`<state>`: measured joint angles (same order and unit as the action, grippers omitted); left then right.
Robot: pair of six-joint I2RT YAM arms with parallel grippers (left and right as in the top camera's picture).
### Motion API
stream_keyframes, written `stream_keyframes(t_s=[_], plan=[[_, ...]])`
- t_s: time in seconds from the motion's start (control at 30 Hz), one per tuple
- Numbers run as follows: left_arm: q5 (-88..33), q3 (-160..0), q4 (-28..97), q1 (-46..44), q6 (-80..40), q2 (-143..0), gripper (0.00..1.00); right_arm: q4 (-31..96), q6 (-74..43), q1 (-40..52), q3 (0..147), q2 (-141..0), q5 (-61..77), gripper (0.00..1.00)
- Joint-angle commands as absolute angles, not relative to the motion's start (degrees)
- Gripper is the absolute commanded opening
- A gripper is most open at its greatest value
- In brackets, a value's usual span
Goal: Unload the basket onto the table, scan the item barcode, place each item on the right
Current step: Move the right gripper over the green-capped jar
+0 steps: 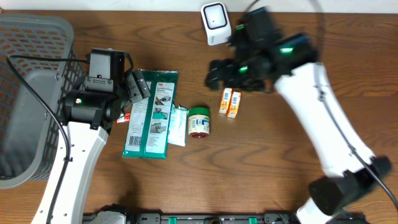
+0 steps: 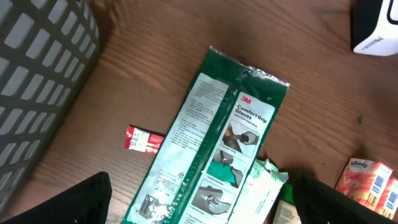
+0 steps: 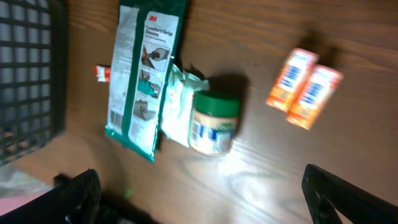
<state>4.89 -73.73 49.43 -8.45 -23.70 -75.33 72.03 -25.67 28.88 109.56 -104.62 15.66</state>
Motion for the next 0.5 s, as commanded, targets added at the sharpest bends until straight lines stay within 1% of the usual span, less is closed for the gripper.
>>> stream_keyframes(t_s=[0.0,0.2,0.4,0.47], plan=[[5.6,-74.5,49.4,-8.3,-22.8,-75.2,0.93,68.7,-29.1,33.8,110.1,-109.4,11.5,0.99],[5.6,-74.5,49.4,-8.3,-22.8,-75.2,0.93,66.3,-26.8,37.7,110.1,-117.0,10.0,0.99],[5.6,-74.5,49.4,-8.3,-22.8,-75.2,0.93,65.7,-30.9,37.8,110.1,-122.9,6.6,0.99],[5.6,-74.5,49.4,-8.3,-22.8,-75.2,0.93,65.7,-31.1,37.5,110.1,-124.5,5.8,0.95]])
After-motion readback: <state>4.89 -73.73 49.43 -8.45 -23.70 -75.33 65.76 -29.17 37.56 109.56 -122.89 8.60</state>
